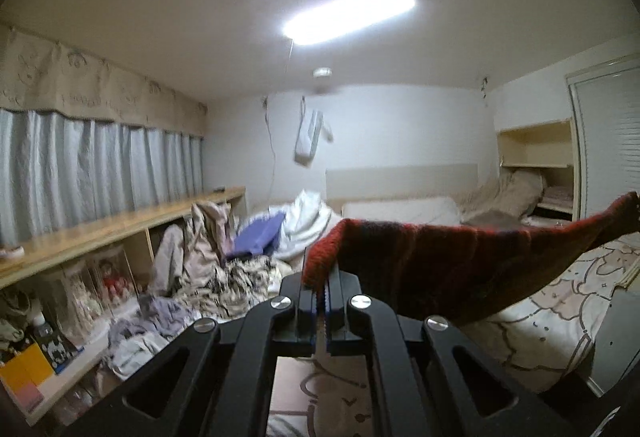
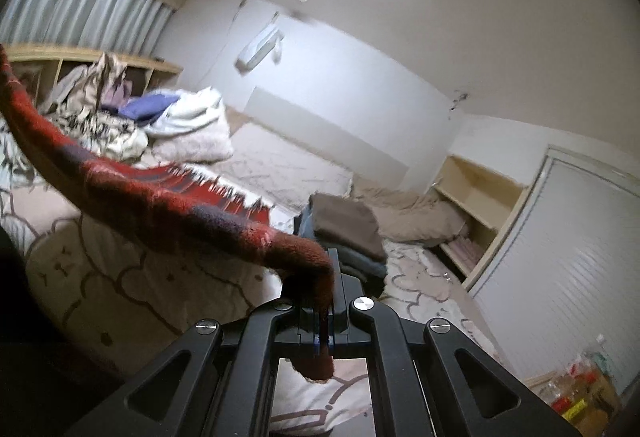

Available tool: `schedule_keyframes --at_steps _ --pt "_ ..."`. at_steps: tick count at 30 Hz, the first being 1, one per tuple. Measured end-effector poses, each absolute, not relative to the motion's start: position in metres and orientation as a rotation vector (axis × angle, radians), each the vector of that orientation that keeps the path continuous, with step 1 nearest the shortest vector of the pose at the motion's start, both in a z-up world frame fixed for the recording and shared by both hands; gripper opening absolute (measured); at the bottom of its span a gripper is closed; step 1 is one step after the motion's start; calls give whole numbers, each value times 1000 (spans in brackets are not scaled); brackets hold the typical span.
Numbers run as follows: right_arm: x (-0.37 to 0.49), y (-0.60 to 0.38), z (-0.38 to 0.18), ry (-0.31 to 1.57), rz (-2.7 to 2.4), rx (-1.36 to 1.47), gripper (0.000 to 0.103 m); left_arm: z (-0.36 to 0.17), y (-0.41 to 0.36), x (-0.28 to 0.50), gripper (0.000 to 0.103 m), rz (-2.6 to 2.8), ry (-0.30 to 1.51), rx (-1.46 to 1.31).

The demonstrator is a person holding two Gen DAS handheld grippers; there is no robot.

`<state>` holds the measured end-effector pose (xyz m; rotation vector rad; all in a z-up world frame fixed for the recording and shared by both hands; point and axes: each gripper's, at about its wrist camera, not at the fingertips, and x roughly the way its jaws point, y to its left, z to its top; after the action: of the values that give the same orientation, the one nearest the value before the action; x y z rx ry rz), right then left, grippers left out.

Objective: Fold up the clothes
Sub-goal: 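Lower the held blanket flat onto the duvet with both tools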

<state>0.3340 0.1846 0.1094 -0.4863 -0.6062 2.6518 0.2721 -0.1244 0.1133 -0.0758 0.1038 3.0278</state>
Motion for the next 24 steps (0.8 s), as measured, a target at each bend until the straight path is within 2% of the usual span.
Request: schedule_keyframes --at_steps 5,11,16,24 --pt "363 169 136 -578 2636 -392 1 141 -135 302 3 2973 54 46" --pt "391 161 166 -521 2635 -305 1 157 -133 310 3 2956 113 100" --pt "369 165 155 -504 2672 -423 1 127 -128 264 3 2982 123 -121" --pt "242 210 79 -416 2707 -859 1 57 -110 147 3 2954 93 -538"
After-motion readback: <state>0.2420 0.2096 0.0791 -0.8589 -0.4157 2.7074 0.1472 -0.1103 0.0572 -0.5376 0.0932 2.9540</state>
